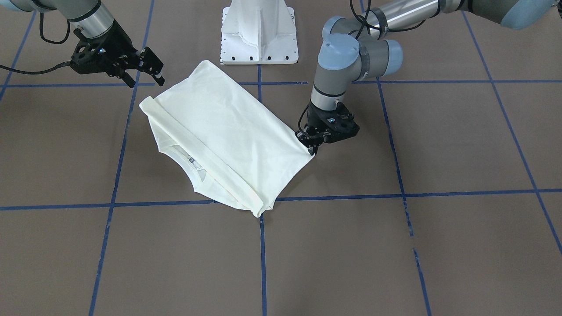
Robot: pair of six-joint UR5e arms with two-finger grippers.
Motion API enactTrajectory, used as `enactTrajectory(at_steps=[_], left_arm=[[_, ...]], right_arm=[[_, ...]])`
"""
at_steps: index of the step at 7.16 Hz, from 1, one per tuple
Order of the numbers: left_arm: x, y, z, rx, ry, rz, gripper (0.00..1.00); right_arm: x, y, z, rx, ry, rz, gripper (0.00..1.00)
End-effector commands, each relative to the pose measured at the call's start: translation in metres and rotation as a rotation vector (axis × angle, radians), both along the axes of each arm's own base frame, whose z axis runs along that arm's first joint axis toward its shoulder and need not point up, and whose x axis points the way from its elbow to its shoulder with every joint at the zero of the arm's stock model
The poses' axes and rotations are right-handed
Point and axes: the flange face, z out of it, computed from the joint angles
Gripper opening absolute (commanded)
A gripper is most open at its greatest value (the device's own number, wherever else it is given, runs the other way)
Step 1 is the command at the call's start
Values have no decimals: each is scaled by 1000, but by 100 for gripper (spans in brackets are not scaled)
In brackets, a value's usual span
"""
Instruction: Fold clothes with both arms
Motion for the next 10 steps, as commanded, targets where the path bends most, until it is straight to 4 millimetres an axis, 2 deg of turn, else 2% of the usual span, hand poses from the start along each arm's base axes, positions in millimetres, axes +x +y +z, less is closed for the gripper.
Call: enactTrajectory(at_steps=[1, 2, 3, 4, 5, 7, 8, 9, 10], left_arm=[[-19, -91, 9, 70, -67, -38, 0], [-12, -135, 12, 117, -77, -39, 0], [0, -172, -1, 145, -77, -47, 0], [6, -184, -23, 196, -23, -58, 0], [14, -191, -25, 202, -19, -57, 0], [20, -196, -10, 235, 10, -58, 0], [18, -197, -4, 264, 7, -47, 34], [17, -197, -4, 271, -1, -51, 99], [5, -206, -7, 275, 6, -61, 100]], right_arm=[[0, -1, 3, 0, 6, 5, 100], [0, -2, 3, 2, 7, 10, 100], [-2, -3, 4, 3, 10, 13, 100], [-2, -3, 4, 2, 11, 13, 100], [-2, -3, 4, 2, 11, 13, 100], [-4, -3, 5, 1, 12, 8, 100], [-10, -7, 2, 5, 6, 11, 100], [-15, -10, 1, 6, 3, 10, 100], [-19, -12, 3, 5, 10, 0, 100]])
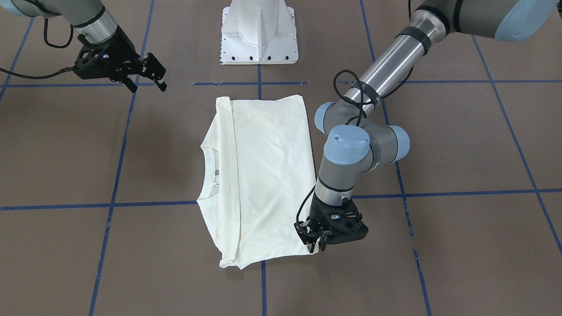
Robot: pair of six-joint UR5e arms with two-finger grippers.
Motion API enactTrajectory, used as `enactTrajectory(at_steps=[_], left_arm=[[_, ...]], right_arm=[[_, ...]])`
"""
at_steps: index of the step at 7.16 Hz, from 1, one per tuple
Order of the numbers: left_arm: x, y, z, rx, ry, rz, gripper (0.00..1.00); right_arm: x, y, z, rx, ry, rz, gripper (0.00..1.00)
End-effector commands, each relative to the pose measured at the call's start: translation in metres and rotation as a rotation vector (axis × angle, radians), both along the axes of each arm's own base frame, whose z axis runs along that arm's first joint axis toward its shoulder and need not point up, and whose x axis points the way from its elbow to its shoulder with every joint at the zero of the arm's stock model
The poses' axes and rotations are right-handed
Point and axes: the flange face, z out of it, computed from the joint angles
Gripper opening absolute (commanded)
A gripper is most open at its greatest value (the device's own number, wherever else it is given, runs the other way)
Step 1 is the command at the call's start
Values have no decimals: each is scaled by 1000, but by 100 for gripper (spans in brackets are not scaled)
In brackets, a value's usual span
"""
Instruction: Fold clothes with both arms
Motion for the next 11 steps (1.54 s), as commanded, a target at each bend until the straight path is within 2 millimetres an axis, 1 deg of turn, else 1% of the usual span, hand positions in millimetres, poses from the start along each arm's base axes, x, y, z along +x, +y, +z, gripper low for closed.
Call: enactTrajectory(at_steps=[1, 2, 3, 4, 5, 6, 7, 8, 9, 10, 11], left_arm=[[-18, -8, -7, 20, 5, 27, 100], [-26, 6, -5, -16, 4, 81, 100], [-44, 28, -2, -46, -16, 93, 100], [-71, 56, -2, -63, -22, 106, 100], [-103, 89, -11, -45, -25, 124, 100], [-133, 124, -24, -33, -28, 141, 100], [-152, 155, -38, -46, -17, 178, 100], [-162, 174, -48, -42, -6, 194, 100], [-156, 184, -43, -51, -6, 217, 100], [-155, 186, -41, -54, -5, 221, 100], [-154, 186, -40, -59, -5, 222, 100]], right_arm=[[-19, -12, -1, -5, 30, -4, 100], [-40, -26, -19, -20, 66, -1, 100], [-69, -32, -36, 3, 129, -8, 100], [-105, -29, -57, 83, 191, -55, 100], [-137, -31, -82, 116, 201, -74, 100], [-164, -31, -93, 126, 226, -103, 100], [-189, -27, -102, 167, 278, -118, 100], [-215, -17, -112, 200, 353, -173, 100], [-234, -14, -121, 231, 412, -234, 100], [-245, -10, -122, 252, 430, -272, 100], [-252, -5, -112, 237, 468, -293, 100]])
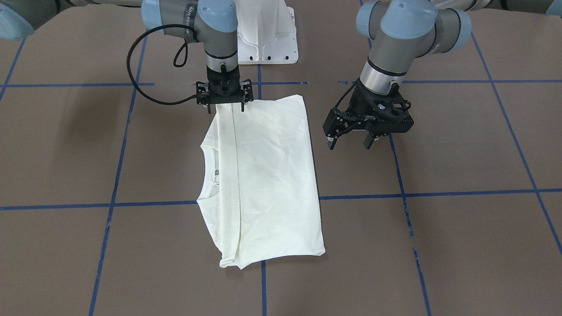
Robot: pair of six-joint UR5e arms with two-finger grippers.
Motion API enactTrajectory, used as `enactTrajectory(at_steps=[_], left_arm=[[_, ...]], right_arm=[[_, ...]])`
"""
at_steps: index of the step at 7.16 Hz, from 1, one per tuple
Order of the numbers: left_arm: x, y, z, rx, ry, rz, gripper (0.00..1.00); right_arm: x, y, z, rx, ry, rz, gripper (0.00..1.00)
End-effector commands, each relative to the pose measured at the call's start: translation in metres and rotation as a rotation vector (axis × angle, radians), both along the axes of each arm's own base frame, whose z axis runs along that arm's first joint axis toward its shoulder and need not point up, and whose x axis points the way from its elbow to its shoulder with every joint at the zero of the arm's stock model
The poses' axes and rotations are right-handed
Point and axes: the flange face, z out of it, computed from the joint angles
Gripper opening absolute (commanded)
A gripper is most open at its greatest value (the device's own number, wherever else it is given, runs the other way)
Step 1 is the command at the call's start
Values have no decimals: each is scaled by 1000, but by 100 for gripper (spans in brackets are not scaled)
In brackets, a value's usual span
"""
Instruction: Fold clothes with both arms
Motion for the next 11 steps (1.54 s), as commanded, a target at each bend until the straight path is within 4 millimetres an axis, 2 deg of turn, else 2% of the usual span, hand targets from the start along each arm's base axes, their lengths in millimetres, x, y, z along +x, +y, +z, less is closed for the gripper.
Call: enactTrajectory(at_steps=[1, 6, 8, 11], left_arm=[[9, 10, 1, -11, 3, 18, 100], [18, 14, 6, -14, -1, 33, 100], [20, 15, 6, -14, 0, 36, 100], [23, 17, 7, -17, -3, 40, 100]], right_arm=[[-14, 11, 9, -9, 83, -57, 100], [-27, 14, 32, -22, 155, -102, 100], [-26, 13, 34, -12, 161, -118, 100], [-17, 1, 40, -23, 162, -128, 100]])
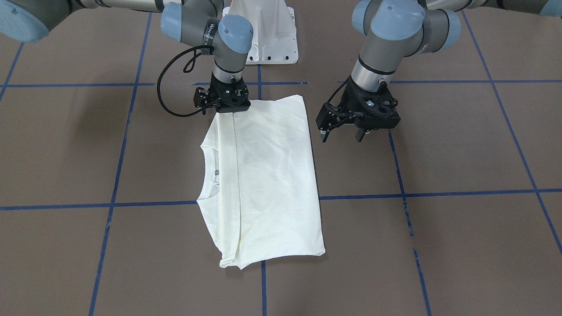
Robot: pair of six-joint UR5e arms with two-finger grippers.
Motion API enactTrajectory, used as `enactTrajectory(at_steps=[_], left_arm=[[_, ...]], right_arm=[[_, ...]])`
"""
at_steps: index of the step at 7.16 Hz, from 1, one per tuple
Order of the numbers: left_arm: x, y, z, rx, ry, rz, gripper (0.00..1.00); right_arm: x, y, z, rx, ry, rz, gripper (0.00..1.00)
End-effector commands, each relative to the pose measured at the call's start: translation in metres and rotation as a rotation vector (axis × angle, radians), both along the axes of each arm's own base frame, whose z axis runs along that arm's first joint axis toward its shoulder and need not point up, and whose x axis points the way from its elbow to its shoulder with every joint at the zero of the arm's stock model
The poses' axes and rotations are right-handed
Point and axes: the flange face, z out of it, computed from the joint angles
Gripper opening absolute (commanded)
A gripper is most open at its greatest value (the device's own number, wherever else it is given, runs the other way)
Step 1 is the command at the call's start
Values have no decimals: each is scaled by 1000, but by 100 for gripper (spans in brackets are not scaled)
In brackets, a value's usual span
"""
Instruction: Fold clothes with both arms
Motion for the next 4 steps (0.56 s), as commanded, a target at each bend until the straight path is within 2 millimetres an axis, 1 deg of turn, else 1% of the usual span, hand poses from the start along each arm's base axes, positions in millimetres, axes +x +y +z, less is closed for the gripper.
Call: enactTrajectory(at_steps=[1, 3, 4], left_arm=[[3, 1, 0, -1, 0, 4, 100], [13, 10, -2, -18, 8, 11, 100], [18, 14, -5, -24, 16, 15, 100]], right_arm=[[5, -6, 5, -3, 6, 0, 100], [19, -18, 10, -7, 21, 3, 100], [27, -20, 21, -8, 31, 2, 100]])
